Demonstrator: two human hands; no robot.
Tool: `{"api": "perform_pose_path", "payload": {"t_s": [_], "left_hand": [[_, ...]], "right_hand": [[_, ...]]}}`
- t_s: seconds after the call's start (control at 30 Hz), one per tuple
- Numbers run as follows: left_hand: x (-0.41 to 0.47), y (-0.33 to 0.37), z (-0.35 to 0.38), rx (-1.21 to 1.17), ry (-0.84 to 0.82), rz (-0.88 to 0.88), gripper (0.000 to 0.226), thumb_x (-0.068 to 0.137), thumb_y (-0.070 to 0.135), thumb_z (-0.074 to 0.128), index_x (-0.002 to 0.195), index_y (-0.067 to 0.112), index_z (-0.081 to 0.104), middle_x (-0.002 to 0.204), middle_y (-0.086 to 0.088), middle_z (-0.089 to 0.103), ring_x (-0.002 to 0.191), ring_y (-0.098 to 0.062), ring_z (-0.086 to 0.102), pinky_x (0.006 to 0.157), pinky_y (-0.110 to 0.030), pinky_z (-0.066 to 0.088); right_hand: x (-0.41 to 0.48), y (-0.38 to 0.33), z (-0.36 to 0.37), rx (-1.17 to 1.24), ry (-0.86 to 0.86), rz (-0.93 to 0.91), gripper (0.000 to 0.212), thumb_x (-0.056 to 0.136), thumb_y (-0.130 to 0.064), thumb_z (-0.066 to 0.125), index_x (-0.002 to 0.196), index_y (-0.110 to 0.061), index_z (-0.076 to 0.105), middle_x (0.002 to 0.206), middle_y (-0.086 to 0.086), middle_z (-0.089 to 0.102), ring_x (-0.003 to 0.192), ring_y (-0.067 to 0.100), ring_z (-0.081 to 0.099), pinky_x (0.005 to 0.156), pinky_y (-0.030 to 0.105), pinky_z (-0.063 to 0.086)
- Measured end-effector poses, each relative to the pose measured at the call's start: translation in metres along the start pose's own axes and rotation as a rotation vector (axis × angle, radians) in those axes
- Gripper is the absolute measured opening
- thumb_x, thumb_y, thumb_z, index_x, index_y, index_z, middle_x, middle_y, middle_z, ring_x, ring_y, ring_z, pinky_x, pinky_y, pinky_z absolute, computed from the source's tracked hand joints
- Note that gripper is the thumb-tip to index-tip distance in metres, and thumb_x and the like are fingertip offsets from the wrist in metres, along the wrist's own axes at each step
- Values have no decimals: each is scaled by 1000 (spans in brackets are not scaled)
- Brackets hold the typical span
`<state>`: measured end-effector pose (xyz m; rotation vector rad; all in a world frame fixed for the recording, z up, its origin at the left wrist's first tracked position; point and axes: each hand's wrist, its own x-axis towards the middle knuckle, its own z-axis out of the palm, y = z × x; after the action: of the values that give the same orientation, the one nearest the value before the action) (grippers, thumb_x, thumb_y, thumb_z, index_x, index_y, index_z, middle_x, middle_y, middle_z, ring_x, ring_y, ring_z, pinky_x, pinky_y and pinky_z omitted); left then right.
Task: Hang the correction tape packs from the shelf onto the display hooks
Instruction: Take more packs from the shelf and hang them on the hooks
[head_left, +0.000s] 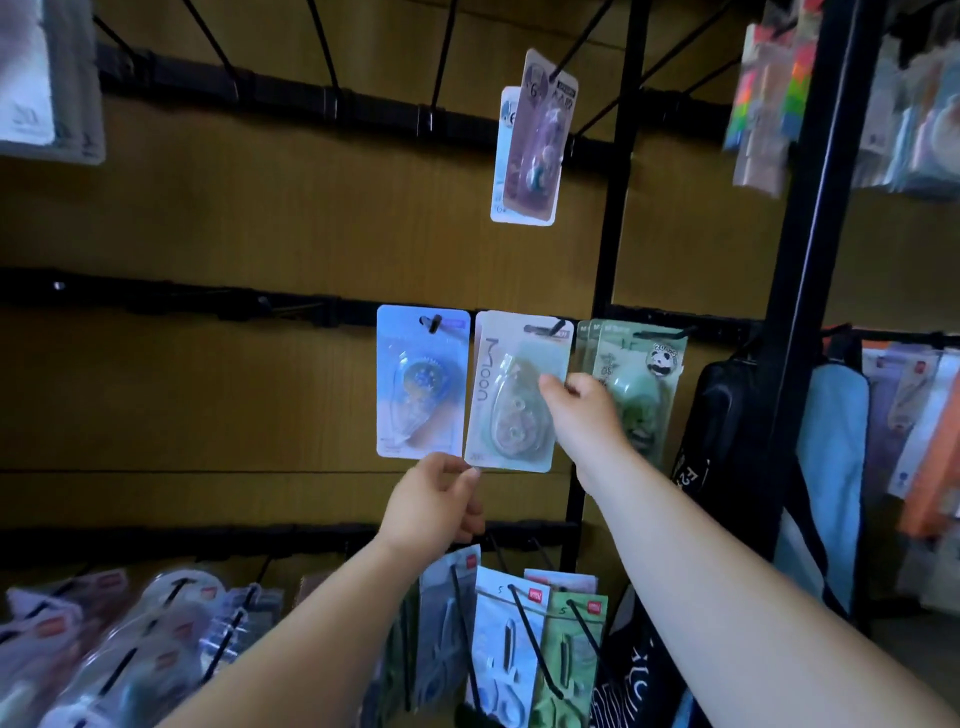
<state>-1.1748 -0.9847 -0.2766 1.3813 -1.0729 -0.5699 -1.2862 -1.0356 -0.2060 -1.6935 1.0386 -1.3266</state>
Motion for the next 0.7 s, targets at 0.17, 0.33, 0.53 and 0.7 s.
{"api": "perform_pose_path", "payload": {"t_s": [0.17, 0.33, 0.53, 0.7], "left_hand": [[-45, -25, -12, 25, -25, -38, 4, 93, 15, 48, 94, 17, 52, 65, -2, 61, 48, -10, 58, 53, -26, 51], [-116, -64, -12, -2, -112, -69, 16, 92, 18, 48, 80, 16, 58, 40, 5, 51, 27, -3, 39, 33, -14, 33], [-182, -175, 0, -24, -166, -345, 28, 91, 10, 49, 64, 13, 54, 29, 4, 45, 22, -3, 30, 28, -12, 23], [-197, -264, 1, 41, -129, -584, 34, 91, 4, 47, 59, 12, 50, 29, 3, 45, 17, -3, 30, 25, -11, 21]], "right_hand": [[-33, 17, -8, 59, -15, 131, 12, 94, -10, 40, 98, -10, 51, 113, 16, 57, 104, 31, 55, 95, 43, 48], [-93, 90, -5, -53, -96, 175, 28, 92, -5, 40, 119, -7, 50, 117, 9, 55, 86, 17, 49, 71, 24, 43], [-181, 205, 15, -129, -295, 368, 37, 89, 9, 36, 68, -20, 47, 77, 8, 58, 56, 3, 48, 45, 4, 38], [-214, 275, 28, -212, -347, 570, 37, 89, 5, 39, 68, -24, 49, 74, 1, 60, 59, 7, 50, 60, 19, 40]]}}
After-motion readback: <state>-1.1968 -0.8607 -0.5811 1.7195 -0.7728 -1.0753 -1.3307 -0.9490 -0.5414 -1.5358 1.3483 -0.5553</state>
